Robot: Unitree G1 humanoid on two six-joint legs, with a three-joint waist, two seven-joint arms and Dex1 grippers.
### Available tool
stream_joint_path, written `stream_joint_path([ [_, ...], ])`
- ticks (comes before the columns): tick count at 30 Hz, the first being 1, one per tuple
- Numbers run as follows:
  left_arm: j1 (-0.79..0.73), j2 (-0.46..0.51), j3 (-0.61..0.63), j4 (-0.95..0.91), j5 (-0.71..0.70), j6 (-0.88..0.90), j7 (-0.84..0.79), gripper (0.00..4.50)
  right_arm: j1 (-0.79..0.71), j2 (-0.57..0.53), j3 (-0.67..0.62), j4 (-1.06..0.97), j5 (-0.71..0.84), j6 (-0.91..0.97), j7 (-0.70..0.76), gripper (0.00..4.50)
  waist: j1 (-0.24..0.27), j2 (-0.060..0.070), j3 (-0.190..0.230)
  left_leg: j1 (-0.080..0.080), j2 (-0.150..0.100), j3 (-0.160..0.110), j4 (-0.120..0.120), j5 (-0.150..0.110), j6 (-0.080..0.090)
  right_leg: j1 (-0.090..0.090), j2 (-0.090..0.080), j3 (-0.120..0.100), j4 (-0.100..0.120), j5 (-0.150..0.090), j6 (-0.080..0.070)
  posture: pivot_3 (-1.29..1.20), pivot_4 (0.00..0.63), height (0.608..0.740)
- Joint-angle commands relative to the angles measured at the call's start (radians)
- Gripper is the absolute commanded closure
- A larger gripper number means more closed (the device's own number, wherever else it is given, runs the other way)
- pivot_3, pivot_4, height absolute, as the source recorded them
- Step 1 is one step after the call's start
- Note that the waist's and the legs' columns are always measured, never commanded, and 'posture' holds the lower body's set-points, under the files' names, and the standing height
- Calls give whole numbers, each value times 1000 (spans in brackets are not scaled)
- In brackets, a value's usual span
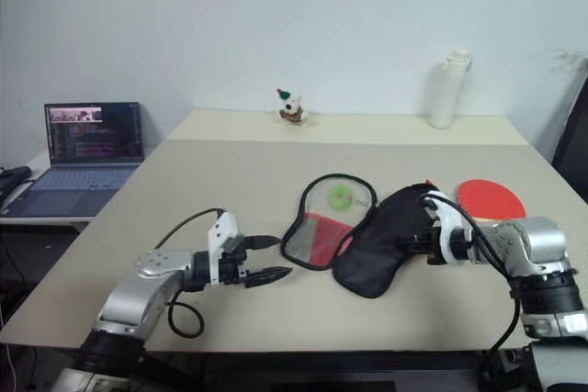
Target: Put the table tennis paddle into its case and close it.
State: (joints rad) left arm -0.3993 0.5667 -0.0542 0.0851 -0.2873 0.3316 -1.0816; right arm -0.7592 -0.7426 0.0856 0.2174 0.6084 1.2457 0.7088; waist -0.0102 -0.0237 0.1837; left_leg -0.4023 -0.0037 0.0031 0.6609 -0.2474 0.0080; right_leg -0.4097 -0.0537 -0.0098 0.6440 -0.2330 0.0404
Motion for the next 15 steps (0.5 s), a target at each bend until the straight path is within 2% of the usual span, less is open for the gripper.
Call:
stream_joint_path([
  [1,-3,1,-1,-18,-2,-25,3,271,-97,-14,90,116,-113,-162,117,4487,-1,0,0,0,0,0,0,0,0,0,0,0,0,0,0,0,150,740],
  [3,0,-2,-5,-19,-1,-29,7,271,-159,15,116,216,-170,-239,147,4487,-1,0,1,0,0,0,0,0,0,0,0,0,1,0,0,0,150,740],
  [4,2,-4,-6,-19,0,-32,9,271,-187,27,129,263,-198,-277,162,4008,-1,0,1,0,0,0,0,0,0,-1,0,0,1,1,-2,0,150,740],
  [6,3,-5,-8,-18,1,-36,11,271,-223,42,142,333,-242,-330,185,3544,-1,0,1,0,0,0,0,0,0,-1,0,0,0,2,-4,0,150,740],
  [8,4,-6,-11,-17,1,-41,13,271,-254,56,143,402,-285,-381,196,2785,0,0,1,-1,0,0,0,0,0,-1,0,0,0,3,-4,0,150,740],
  [13,3,-10,-22,-5,5,-58,14,271,-311,65,131,550,-410,-552,147,1082,0,1,2,-1,0,-1,0,0,0,-1,-1,0,0,3,-5,0,150,740],
  [15,-1,-16,-30,3,8,-68,10,271,-314,49,100,587,-439,-604,107,1082,1,2,2,-1,-1,0,0,0,0,-1,-1,0,1,3,-5,0,150,740],
])
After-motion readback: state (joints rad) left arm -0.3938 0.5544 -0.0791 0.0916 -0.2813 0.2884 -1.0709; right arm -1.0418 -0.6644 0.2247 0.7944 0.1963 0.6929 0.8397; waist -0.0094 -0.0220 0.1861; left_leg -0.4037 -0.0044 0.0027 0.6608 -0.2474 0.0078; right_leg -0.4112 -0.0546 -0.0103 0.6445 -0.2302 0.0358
